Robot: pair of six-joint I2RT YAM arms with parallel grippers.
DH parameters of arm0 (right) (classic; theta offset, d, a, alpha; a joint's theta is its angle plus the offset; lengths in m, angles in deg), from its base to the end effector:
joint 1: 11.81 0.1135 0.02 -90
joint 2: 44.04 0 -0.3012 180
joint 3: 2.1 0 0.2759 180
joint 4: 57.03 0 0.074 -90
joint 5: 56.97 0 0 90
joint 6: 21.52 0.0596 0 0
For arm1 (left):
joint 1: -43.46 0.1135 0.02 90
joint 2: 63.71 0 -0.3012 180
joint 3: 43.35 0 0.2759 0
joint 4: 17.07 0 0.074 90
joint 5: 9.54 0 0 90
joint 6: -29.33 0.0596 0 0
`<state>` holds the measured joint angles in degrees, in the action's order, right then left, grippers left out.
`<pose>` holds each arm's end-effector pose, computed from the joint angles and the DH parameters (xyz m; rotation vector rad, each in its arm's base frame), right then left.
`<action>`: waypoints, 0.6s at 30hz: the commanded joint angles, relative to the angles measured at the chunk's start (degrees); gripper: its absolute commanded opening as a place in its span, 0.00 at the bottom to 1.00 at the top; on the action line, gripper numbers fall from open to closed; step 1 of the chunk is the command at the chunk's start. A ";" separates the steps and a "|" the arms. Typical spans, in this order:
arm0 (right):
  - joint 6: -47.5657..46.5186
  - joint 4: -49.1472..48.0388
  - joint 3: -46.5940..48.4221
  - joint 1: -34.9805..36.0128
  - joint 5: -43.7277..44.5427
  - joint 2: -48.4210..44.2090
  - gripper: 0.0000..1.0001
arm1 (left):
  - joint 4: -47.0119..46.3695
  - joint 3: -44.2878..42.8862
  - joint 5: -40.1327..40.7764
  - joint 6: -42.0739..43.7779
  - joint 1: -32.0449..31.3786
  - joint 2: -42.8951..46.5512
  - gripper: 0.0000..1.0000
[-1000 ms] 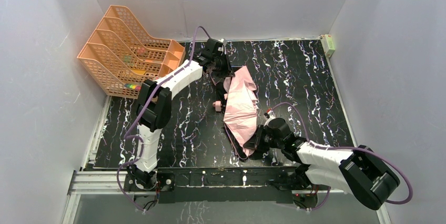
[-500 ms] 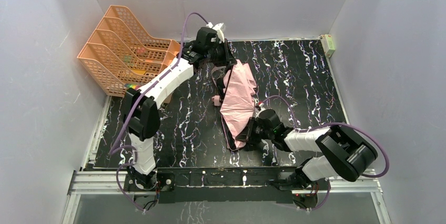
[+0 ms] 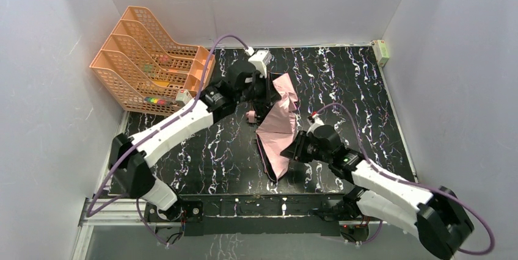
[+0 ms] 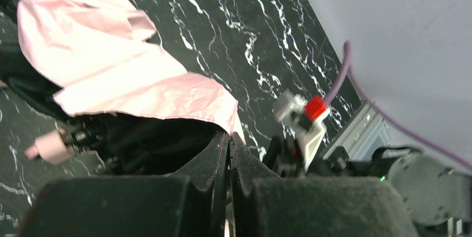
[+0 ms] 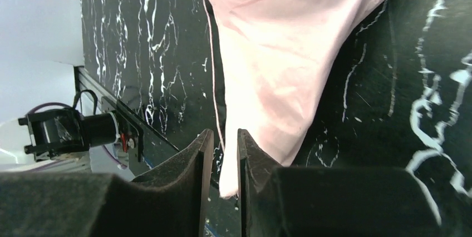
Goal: Put away the umbrella
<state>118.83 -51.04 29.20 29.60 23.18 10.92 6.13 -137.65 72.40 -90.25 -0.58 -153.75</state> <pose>0.1546 0.1499 0.1837 0.0641 2.2936 1.0940 0.2969 -0.2988 0.3920 0.3560 1.9967 -0.9809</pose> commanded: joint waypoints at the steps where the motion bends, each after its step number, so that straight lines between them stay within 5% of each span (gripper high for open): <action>1: -0.73 20.49 6.95 0.22 10.06 -9.34 0.31 | -3.36 7.39 8.01 -0.21 -4.62 8.91 0.00; 6: -1.18 30.70 12.01 0.17 19.78 -16.06 0.28 | -8.72 20.73 13.85 -4.01 -11.30 17.61 0.00; 18: -7.14 27.10 25.71 0.15 19.02 -11.36 0.28 | -26.83 45.69 18.47 -10.66 -22.53 25.80 0.00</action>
<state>114.90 -21.29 48.33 29.62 41.59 -1.43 -12.50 -95.88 86.68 -97.77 -20.68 -130.67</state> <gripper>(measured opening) 0.279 0.007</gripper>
